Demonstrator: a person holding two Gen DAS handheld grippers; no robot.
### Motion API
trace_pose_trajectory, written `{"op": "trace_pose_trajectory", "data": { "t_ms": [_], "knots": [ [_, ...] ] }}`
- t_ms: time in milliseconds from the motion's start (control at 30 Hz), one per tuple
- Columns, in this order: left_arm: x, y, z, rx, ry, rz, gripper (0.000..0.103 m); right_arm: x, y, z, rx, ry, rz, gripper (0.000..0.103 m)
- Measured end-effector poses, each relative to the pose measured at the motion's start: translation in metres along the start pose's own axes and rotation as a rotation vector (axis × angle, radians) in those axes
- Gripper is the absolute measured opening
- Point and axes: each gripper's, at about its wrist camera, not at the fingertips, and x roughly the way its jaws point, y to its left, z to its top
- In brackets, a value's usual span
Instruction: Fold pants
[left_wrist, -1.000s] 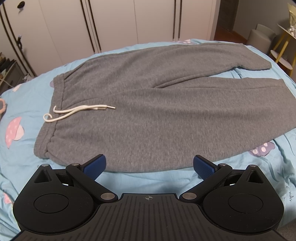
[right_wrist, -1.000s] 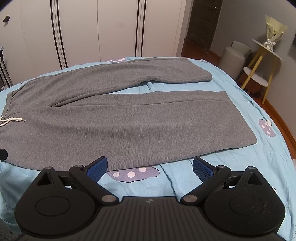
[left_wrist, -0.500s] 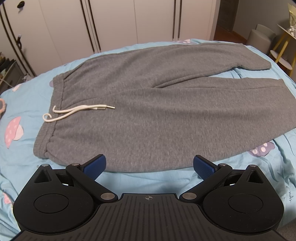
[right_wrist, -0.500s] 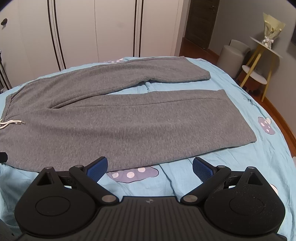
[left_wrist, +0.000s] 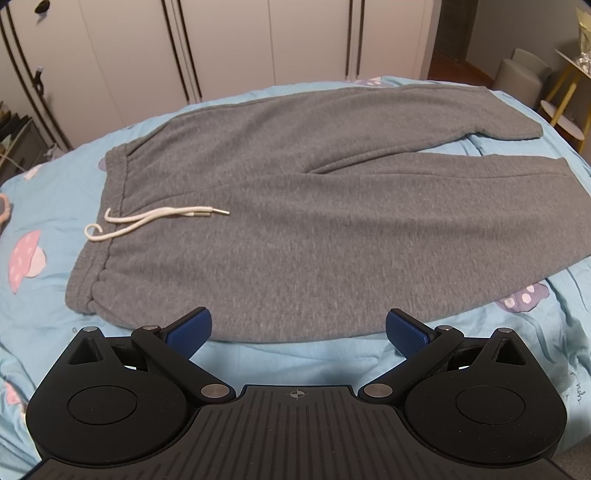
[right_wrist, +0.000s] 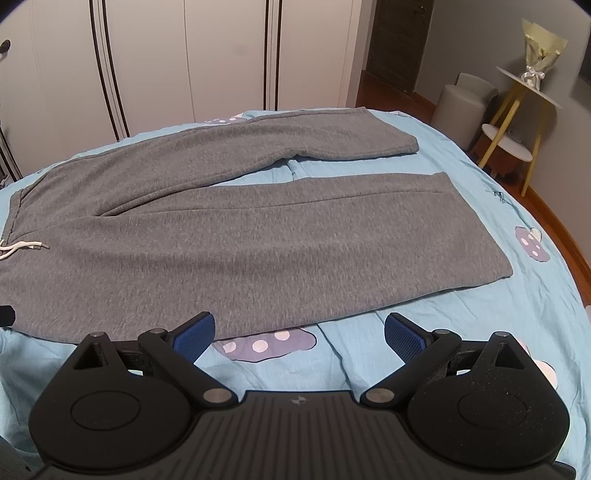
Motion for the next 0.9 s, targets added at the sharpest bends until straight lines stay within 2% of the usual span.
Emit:
{"op": "trace_pose_trajectory", "data": {
  "t_ms": [300,433,533,633,733,800,900],
  "knots": [
    [0.000,0.003,-0.001,-0.022,-0.007,0.011,0.103,0.003,-0.009,-0.001,0.035,0.003,0.019,0.098],
    [-0.002,0.004,-0.001,-0.044,-0.025,0.073,0.103,0.003,-0.014,0.000,0.034,-0.017,0.026,0.098],
    [-0.004,0.005,0.000,-0.078,-0.056,0.149,0.103,0.007,-0.025,0.004,0.052,-0.038,0.026,0.098],
    [-0.002,0.009,0.007,-0.167,-0.088,0.212,0.103,0.025,-0.046,0.014,0.139,-0.019,0.082,0.098],
    [0.009,0.014,0.021,-0.294,-0.108,0.249,0.103,0.052,-0.068,0.035,0.286,0.019,0.143,0.098],
    [0.026,0.018,0.031,-0.386,-0.102,0.278,0.103,0.069,-0.078,0.057,0.366,0.007,0.155,0.098],
    [0.061,0.021,0.042,-0.496,-0.089,0.344,0.103,0.095,-0.080,0.101,0.404,-0.044,0.137,0.098]
  ]
}}
